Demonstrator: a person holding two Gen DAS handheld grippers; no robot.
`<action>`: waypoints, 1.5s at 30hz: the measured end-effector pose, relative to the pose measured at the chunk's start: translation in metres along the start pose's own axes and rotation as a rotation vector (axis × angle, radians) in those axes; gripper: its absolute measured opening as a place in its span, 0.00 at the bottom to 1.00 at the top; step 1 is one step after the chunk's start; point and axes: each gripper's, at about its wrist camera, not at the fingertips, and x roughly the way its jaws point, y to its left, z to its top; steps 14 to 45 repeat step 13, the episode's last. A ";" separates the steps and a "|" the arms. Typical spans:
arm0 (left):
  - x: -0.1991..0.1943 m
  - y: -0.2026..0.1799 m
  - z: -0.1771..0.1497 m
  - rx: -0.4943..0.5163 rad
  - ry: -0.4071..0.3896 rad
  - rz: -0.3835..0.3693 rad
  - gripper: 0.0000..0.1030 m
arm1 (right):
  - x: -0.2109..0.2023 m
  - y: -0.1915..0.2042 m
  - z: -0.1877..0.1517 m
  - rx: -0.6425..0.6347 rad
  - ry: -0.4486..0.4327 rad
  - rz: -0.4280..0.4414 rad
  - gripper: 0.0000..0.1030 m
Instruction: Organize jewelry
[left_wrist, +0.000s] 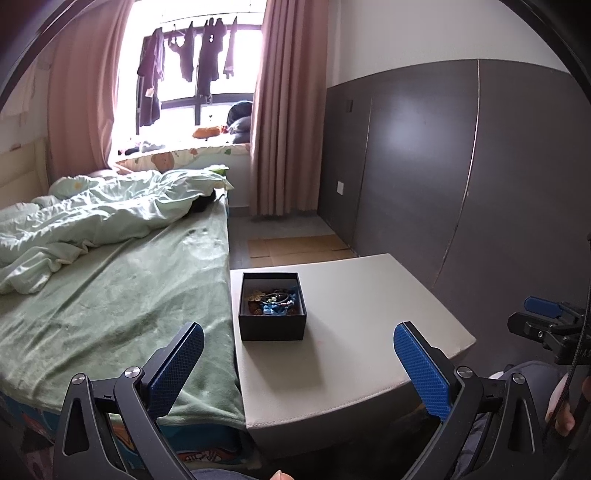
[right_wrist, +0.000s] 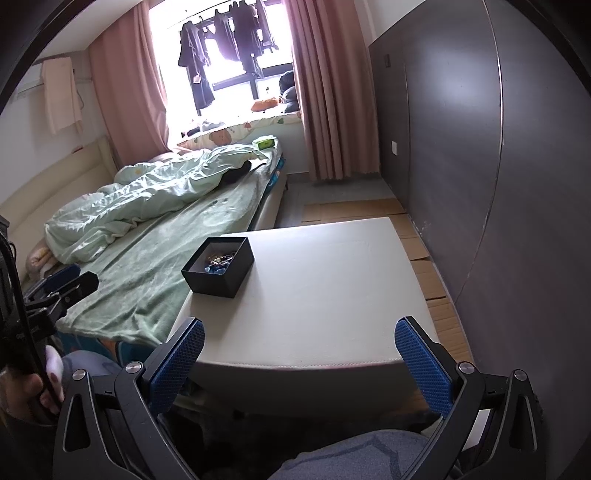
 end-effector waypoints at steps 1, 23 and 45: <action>0.000 0.000 0.000 0.005 0.000 0.001 1.00 | 0.000 0.000 0.000 0.001 0.000 0.000 1.00; 0.007 0.003 0.001 0.009 0.004 0.005 1.00 | 0.000 -0.001 0.000 0.009 -0.003 0.009 1.00; 0.007 0.003 0.001 0.009 0.004 0.005 1.00 | 0.000 -0.001 0.000 0.009 -0.003 0.009 1.00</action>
